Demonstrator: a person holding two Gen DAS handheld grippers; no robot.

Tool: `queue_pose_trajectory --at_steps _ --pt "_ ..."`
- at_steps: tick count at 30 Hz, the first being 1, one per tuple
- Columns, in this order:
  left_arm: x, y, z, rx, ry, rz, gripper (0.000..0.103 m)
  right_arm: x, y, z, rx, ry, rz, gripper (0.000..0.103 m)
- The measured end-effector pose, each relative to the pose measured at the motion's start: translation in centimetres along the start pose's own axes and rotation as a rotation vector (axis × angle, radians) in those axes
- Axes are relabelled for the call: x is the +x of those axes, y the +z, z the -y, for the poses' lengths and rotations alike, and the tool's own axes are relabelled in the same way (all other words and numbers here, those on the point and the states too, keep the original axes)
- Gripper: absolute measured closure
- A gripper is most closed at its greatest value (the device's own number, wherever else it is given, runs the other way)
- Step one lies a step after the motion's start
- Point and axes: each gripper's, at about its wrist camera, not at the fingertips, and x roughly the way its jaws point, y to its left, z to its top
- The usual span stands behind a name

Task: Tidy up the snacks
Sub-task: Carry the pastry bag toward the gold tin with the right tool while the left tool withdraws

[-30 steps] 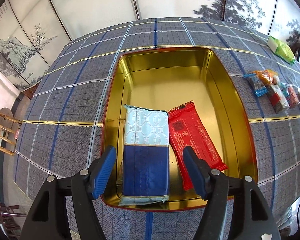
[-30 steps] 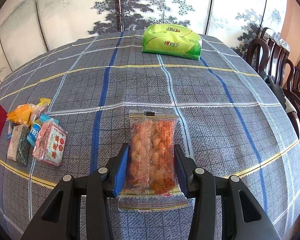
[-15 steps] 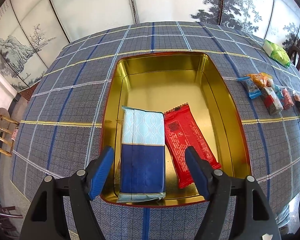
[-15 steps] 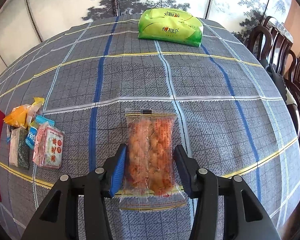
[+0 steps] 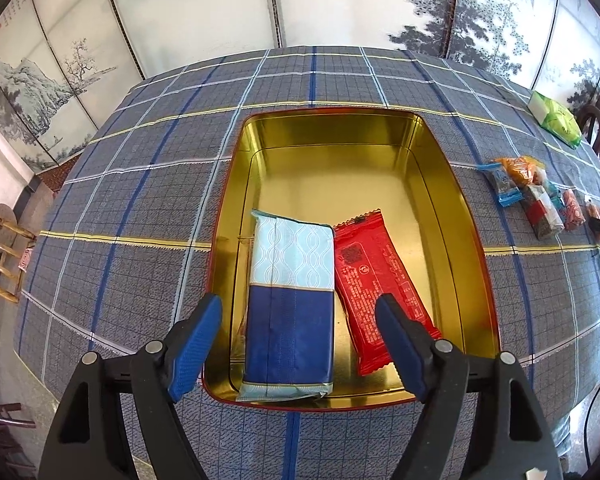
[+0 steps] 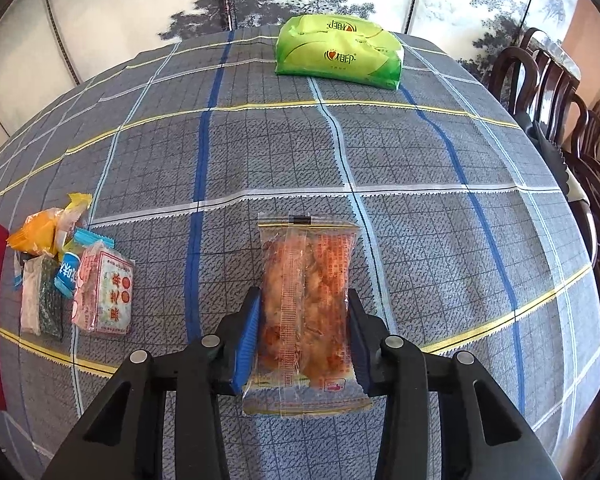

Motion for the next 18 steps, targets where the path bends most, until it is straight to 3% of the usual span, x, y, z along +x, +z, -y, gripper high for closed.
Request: queue_pose_trajectory --at_steps 7,13,18 --pt "-0.7 -0.3 -0.6 -0.019 0.007 0.032 0.023 -3.0 -0.9 -1.1 0.033 0.005 0.084 0.062" --pt "-1.4 -0.7 -1.5 -0.061 0.016 0.054 0.022 -6.9 -0.8 -5.0 0.013 0.125 0.146 0.062" --pt "-2.6 -1.2 -3.1 -0.118 0.058 0.087 0.021 -8.8 -1.4 -11.5 -0.068 0.258 0.143 0.062"
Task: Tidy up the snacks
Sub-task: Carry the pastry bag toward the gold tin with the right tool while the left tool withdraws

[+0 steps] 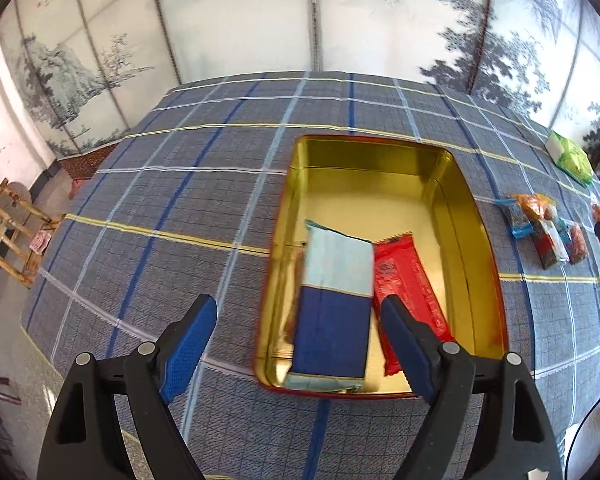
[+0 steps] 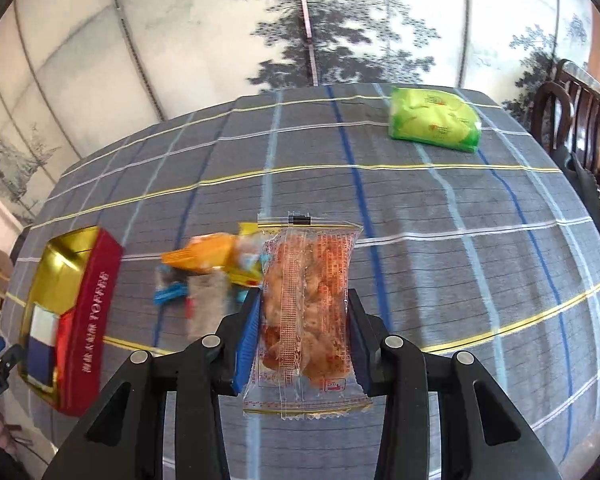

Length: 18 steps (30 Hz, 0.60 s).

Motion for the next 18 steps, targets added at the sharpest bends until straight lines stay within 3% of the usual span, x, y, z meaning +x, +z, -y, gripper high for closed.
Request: queue_pose_trajectory --at_steps 8,18 --pt "-0.5 -0.9 -2.8 -0.062 0.080 -0.006 0.021 2.2 -1.5 -12.3 -0.150 0.194 -0.057 0.062" --pt "0.0 -2.4 -6.6 -0.173 0.105 -0.058 0.021 3.7 -3.6 -21.3 -0.317 0.279 -0.119 0.062"
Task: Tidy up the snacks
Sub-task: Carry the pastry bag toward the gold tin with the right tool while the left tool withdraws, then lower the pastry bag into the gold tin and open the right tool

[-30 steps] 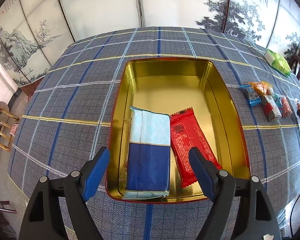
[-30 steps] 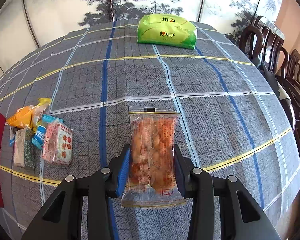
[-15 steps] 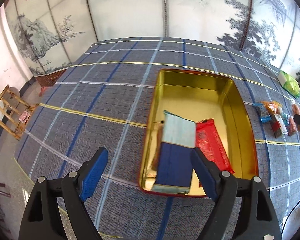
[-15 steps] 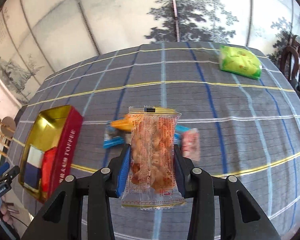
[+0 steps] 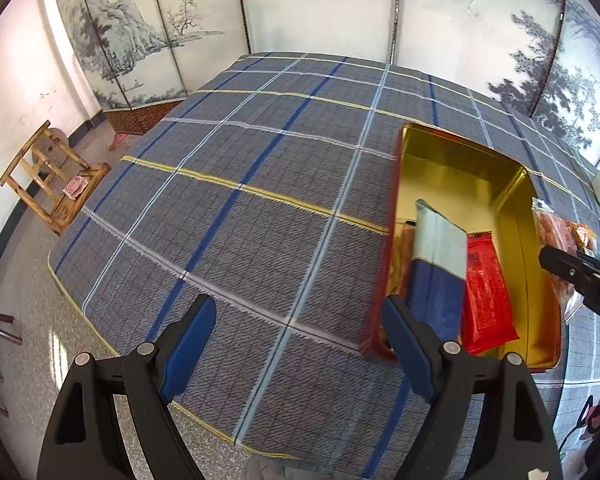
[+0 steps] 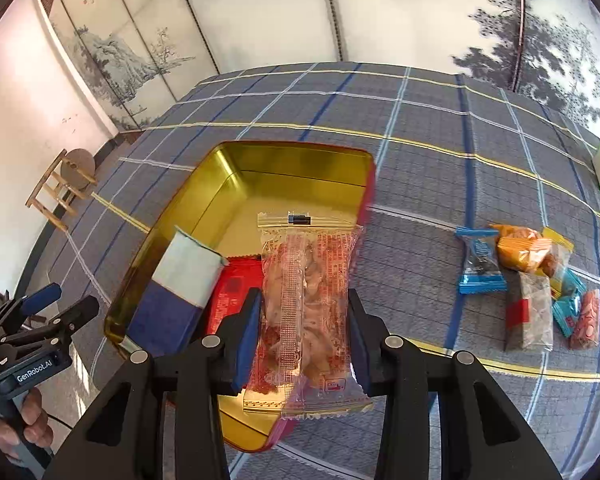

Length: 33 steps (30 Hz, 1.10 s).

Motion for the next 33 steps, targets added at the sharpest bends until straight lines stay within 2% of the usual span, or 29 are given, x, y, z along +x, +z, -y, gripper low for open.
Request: queue_pose_trajectory --at_steps 5,7,24,33 --pt "0.1 -0.2 -1.0 -0.013 0.012 -0.006 0.021 1.1 0.0 -2.0 -0.036 0.016 -0.019 0.062" --pt "0.1 -0.3 -1.3 -0.017 0.013 -0.009 0.021 1.4 0.1 -2.4 -0.052 -0.003 -0.018 0.062" --pt "0.3 -0.4 -2.3 -0.040 -0.001 -0.027 0.021 2.6 0.0 -3.2 -0.075 -0.013 -0.044 0.062" --pt "0.1 -0.1 -1.0 -0.018 -0.017 -0.021 0.021 1.3 -0.2 -2.8 -0.055 0.045 -0.021 0.062"
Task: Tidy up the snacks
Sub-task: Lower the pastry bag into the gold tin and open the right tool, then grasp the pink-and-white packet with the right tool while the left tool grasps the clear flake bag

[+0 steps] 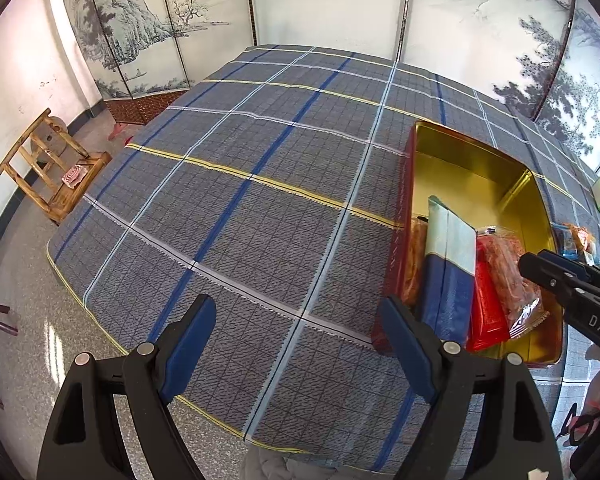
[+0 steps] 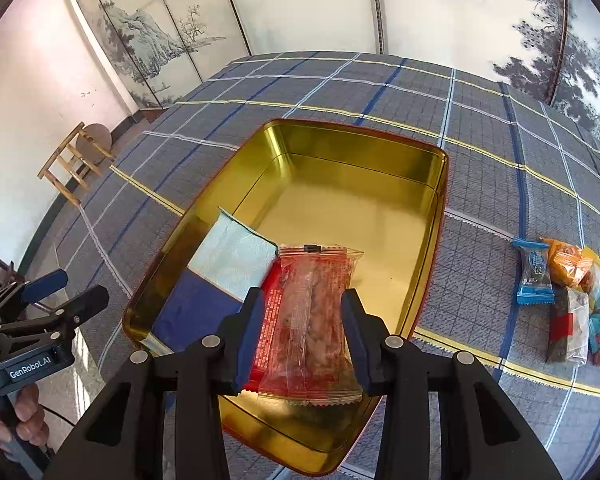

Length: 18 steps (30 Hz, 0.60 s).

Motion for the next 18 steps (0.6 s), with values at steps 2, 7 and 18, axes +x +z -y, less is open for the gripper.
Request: queue_pose_trajectory --at_steps 2,7,18 --pt "-0.1 0.1 0.3 0.005 -0.009 0.002 0.021 -0.7 -0.1 0.6 0.011 -0.004 0.015 0.062" --pt "-0.4 0.2 1.5 0.023 -0.021 0.006 0.021 -2.7 -0.2 3.7 0.069 -0.030 0.052 0.062" --pt "-1.4 0.4 5.5 0.088 -0.064 0.015 0.021 -8.7 -3.7 16.1 0.226 -0.305 0.142 0.061"
